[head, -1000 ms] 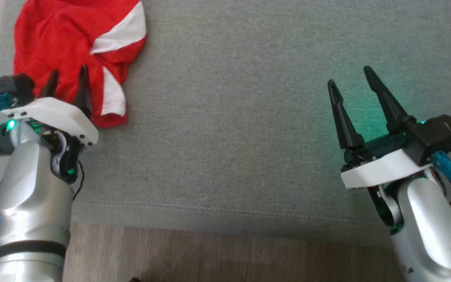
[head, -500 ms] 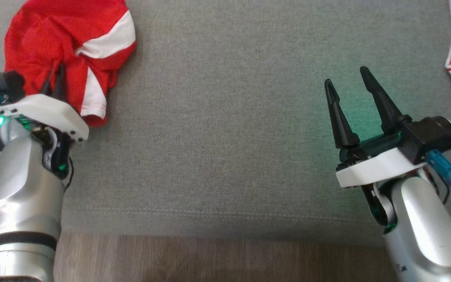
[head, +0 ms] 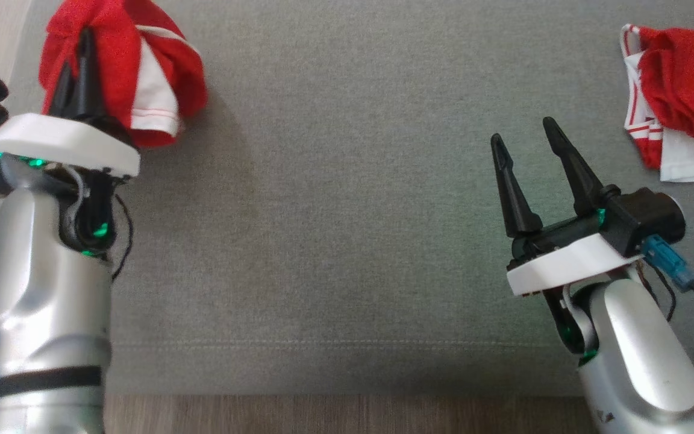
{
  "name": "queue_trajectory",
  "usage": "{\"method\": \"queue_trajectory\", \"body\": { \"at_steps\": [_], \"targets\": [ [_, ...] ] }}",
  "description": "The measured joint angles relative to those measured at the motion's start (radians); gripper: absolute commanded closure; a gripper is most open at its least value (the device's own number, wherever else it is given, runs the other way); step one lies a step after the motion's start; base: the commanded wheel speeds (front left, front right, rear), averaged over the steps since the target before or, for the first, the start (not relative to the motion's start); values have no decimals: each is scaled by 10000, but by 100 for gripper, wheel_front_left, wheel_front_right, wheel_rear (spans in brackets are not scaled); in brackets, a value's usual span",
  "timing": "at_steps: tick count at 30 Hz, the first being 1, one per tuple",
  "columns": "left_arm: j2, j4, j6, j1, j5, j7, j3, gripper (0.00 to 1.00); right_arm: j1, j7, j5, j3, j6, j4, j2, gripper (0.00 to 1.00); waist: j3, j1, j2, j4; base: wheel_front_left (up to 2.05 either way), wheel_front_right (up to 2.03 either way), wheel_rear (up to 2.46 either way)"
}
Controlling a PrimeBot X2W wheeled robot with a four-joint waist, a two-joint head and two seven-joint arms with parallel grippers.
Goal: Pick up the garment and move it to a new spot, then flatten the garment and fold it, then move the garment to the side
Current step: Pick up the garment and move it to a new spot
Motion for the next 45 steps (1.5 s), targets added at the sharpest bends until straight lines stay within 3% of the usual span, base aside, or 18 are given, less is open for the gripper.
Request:
{"method": "queue_trajectory", "body": {
  "at_steps": [3, 6, 11, 15, 22, 27, 28, 29, 36, 45],
  "targets": [
    [-230, -1108, 29, 386, -334, 593, -6, 100, 14, 0, 79, 12, 0, 0, 63, 0, -209, 0, 0, -96, 0, 0, 0],
    [-673, -2472, 328, 775, -779, 1413, -211, 100, 18, -2, 140, 67, 0, -12, 167, 0, -308, 0, 0, -327, 0, 0, 0],
    [-1043, -3336, 1026, 869, -966, 1816, -917, 100, 10, -2, 161, 105, 0, -134, 242, 0, -200, 0, 0, -692, 0, 0, 0],
    [-1116, -3185, 1693, 724, -1528, 1522, -1716, 100, -35, -2, 247, 167, 0, -249, 259, 0, -8, 0, 0, -1071, 0, 0, 0],
    [-1124, -2010, 3212, -839, -3287, -109, -4140, 100, -563, -4, 437, 499, 0, -374, 280, 0, 399, 0, 0, -2007, 0, 0, 0],
    [-1124, -976, 3848, -1868, -4502, -863, -5425, 100, -981, -29, 757, 744, 0, -504, 284, 0, 743, 0, 0, -2722, 0, 0, 0],
    [-1126, -809, 3958, -2057, -4715, -928, -5582, 61, -1016, -29, 823, 759, 0, -527, 284, 0, 816, 0, 0, -2840, 0, 0, 0],
    [-1118, -658, 4050, -2261, -4913, -986, -5758, 0, -1038, -29, 886, 767, 0, -550, 284, 0, 897, 0, 0, -2953, 0, 0, 0],
    [-1127, 420, 4021, -3424, -5076, -1012, -6809, 0, -1041, -29, 1055, 750, 0, -600, 284, 0, 1345, 0, 0, -3279, 0, 0, 0],
    [-1095, 240, 3576, -3364, -2905, -1058, -5064, 0, -1028, -29, 993, 466, 0, -644, 286, 0, 1252, 0, 0, -2611, 0, 0, 0]
  ]
}}
